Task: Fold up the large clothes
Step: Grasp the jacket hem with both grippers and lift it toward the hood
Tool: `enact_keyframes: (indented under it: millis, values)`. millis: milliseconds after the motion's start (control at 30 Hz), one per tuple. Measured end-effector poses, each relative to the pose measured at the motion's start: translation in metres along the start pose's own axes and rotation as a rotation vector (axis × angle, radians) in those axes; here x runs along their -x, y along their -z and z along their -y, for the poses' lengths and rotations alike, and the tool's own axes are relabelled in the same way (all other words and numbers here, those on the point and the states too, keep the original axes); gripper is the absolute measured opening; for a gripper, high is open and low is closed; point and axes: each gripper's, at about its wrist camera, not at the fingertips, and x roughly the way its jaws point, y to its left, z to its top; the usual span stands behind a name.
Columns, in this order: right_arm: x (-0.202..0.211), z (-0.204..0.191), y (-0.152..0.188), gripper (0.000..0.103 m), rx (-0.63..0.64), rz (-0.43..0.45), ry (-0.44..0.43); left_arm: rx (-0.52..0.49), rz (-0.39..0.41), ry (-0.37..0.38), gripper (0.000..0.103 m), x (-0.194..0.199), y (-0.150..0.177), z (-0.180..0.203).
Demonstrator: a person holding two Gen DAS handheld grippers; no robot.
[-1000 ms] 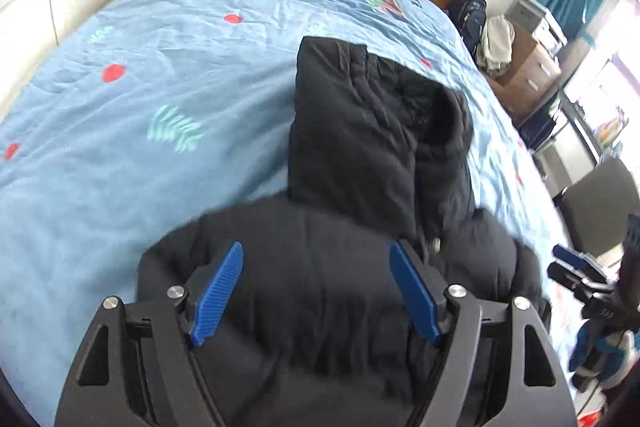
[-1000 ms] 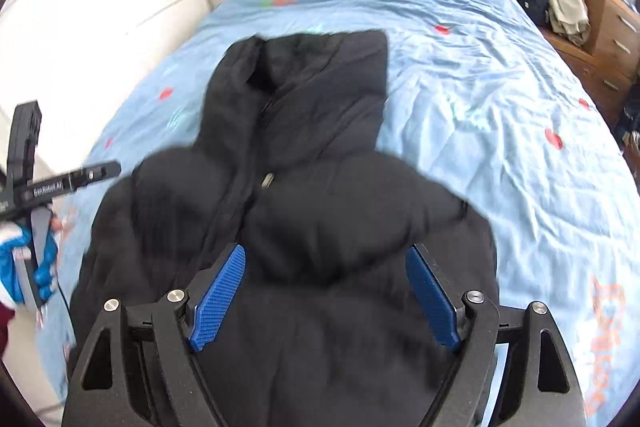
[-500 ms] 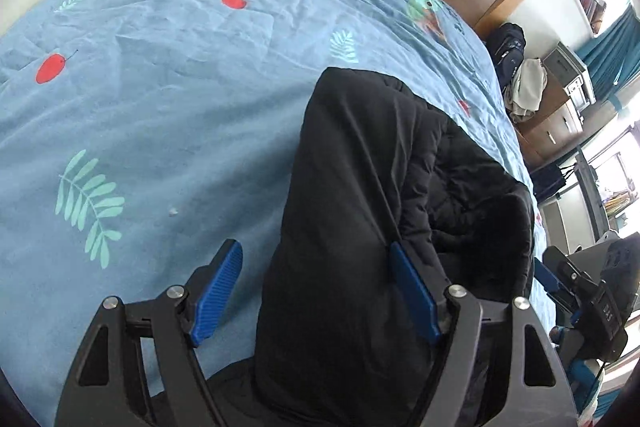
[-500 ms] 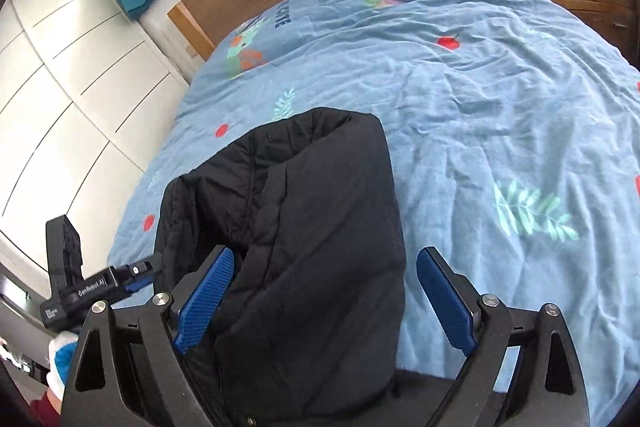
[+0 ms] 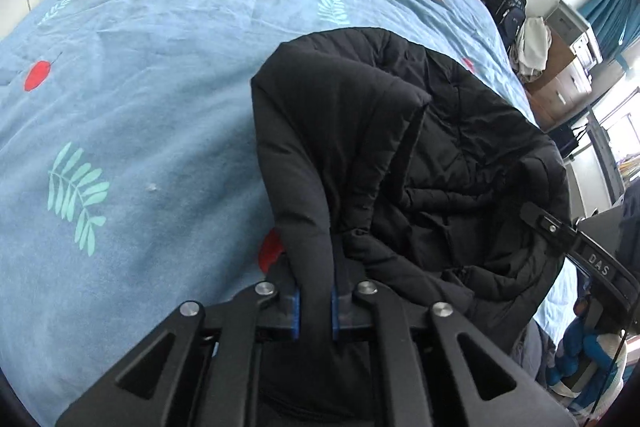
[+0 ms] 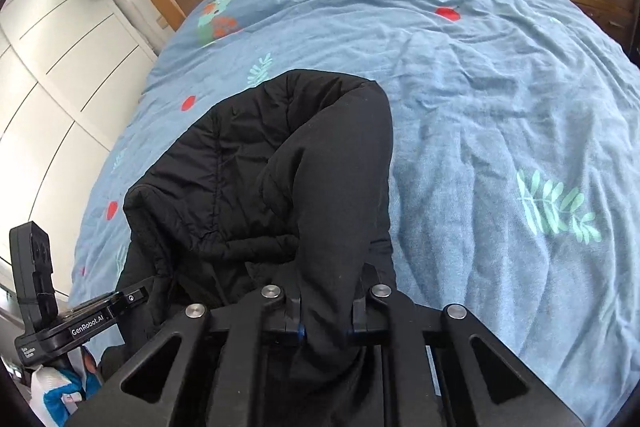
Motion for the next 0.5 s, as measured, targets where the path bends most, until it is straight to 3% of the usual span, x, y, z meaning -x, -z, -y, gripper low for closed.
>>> enact_keyframes:
  millis: [233, 500]
  values:
    - [0.076, 0.005, 0.027, 0.012, 0.048, 0.050, -0.048, 0.017, 0.087, 0.075, 0.008, 0.064, 0.045, -0.010]
    - [0.147, 0.012, 0.115, 0.013, 0.039, 0.092, -0.113, 0.023, 0.115, 0.124, 0.009, 0.124, 0.135, -0.030]
